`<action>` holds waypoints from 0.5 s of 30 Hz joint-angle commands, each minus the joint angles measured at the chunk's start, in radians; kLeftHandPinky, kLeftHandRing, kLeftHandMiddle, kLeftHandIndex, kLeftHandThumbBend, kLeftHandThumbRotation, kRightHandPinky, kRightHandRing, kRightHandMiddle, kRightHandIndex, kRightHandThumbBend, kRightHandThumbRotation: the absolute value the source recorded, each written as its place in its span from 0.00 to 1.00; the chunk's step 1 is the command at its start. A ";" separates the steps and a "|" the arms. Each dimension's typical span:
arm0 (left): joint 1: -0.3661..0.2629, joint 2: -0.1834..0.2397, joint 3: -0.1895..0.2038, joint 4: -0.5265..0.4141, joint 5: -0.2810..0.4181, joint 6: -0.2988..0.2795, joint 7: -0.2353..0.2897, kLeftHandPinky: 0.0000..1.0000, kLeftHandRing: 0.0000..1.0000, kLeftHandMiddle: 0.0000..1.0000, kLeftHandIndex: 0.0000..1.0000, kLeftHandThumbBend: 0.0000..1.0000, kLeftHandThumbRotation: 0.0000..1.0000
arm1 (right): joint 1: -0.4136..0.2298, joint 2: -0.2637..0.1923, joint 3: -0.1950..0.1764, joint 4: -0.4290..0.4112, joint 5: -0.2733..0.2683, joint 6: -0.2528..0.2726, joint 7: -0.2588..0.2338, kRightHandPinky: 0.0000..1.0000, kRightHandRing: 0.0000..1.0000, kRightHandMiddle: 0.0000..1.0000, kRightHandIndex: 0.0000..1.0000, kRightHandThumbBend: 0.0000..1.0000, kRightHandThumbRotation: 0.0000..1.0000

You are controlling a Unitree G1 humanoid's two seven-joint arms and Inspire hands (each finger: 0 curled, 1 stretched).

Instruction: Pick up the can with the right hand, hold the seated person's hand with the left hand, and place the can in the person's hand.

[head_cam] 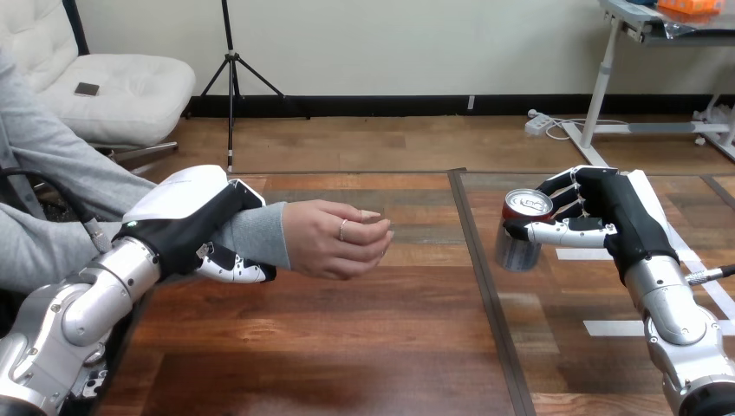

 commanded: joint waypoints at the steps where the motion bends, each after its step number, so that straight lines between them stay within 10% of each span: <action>1: -0.032 -0.001 0.022 -0.051 -0.017 0.005 0.009 0.18 0.24 0.31 0.31 0.49 0.00 | -0.098 -0.002 -0.016 -0.048 0.023 -0.027 -0.002 0.36 0.38 0.42 0.43 0.77 0.00; 15: -0.028 0.001 0.023 -0.058 -0.013 0.004 0.015 0.18 0.24 0.31 0.32 0.51 0.00 | -0.103 0.008 -0.014 -0.060 0.026 -0.027 -0.004 0.37 0.39 0.42 0.43 0.78 0.00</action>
